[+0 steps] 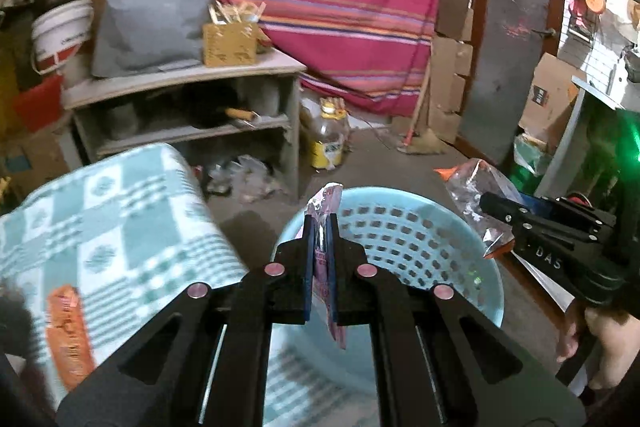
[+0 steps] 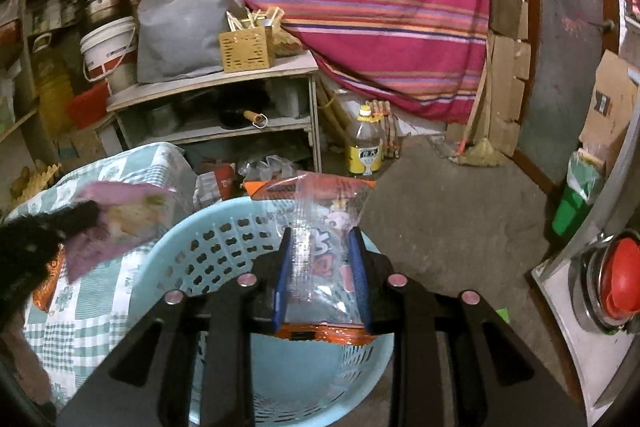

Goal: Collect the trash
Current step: 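Carry both items over the blue basket and open both tools to drop them, then return both tools to the table toward the orange snack packet and red box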

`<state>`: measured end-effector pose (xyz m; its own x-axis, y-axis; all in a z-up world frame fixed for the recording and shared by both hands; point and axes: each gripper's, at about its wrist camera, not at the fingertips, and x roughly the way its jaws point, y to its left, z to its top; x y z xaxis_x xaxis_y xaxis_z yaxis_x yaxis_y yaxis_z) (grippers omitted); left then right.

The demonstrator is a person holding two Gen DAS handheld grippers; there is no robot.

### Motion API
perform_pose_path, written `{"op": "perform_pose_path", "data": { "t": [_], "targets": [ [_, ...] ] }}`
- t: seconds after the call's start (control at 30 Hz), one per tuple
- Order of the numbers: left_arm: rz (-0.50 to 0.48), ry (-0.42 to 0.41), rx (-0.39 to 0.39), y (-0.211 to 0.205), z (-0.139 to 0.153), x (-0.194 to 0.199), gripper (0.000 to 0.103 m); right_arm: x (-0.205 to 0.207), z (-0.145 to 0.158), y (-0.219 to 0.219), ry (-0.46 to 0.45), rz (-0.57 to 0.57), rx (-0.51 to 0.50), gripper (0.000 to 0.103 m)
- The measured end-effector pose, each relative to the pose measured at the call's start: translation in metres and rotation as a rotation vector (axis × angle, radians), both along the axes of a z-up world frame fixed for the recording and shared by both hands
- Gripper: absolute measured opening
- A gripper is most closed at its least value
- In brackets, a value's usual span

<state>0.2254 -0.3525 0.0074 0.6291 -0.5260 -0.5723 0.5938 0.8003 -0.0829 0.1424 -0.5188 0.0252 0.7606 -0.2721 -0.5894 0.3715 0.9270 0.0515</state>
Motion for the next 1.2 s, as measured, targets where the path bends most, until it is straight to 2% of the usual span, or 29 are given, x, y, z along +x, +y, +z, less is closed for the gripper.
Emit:
{"op": "perform_pose_path", "data": {
  "t": [0.17,0.27,0.33,0.47,0.53,0.63,0.73,0.77,0.8,0.87,1.03,1.1,1.2],
  "targets": [
    [-0.025,0.029,0.021,-0.016,-0.012,0.002,0.010,0.001,-0.003,-0.003,0.010,0.003,0.014,0.028],
    [-0.020,0.040,0.025,-0.014,-0.013,0.002,0.027,0.005,-0.006,0.001,0.022,0.014,0.009,0.028],
    [0.002,0.032,0.023,-0.007,-0.011,0.003,0.045,0.007,-0.006,0.000,0.026,0.020,0.006,0.028],
    [0.039,0.009,0.016,0.009,0.000,0.001,0.058,0.009,-0.007,0.003,0.030,0.022,0.008,0.028],
    [0.077,-0.022,0.016,0.022,0.007,-0.002,0.075,0.012,-0.008,0.006,0.037,0.027,0.007,0.028],
    [0.134,-0.077,0.019,0.043,0.018,-0.008,0.084,0.017,-0.010,0.014,0.052,0.035,-0.001,0.028],
    [0.173,-0.098,0.023,0.063,0.026,-0.011,0.090,0.022,-0.013,0.020,0.064,0.035,-0.010,0.029],
    [0.189,-0.106,0.025,0.071,0.029,-0.012,0.091,0.023,-0.014,0.021,0.067,0.035,-0.012,0.035],
    [0.205,-0.112,0.026,0.078,0.031,-0.012,0.093,0.025,-0.015,0.023,0.071,0.032,-0.012,0.048],
    [0.234,-0.121,0.020,0.095,0.038,-0.014,0.094,0.028,-0.016,0.025,0.075,0.021,-0.012,0.065],
    [0.289,-0.136,0.020,0.135,0.048,-0.018,0.097,0.033,-0.018,0.033,0.096,-0.008,-0.028,0.070],
    [0.312,-0.145,0.030,0.149,0.050,-0.020,0.097,0.033,-0.015,0.039,0.086,-0.003,-0.027,0.075],
    [0.359,-0.148,0.045,0.181,0.051,-0.023,0.097,0.033,-0.008,0.057,0.067,0.011,-0.054,0.077]
  ]
}}
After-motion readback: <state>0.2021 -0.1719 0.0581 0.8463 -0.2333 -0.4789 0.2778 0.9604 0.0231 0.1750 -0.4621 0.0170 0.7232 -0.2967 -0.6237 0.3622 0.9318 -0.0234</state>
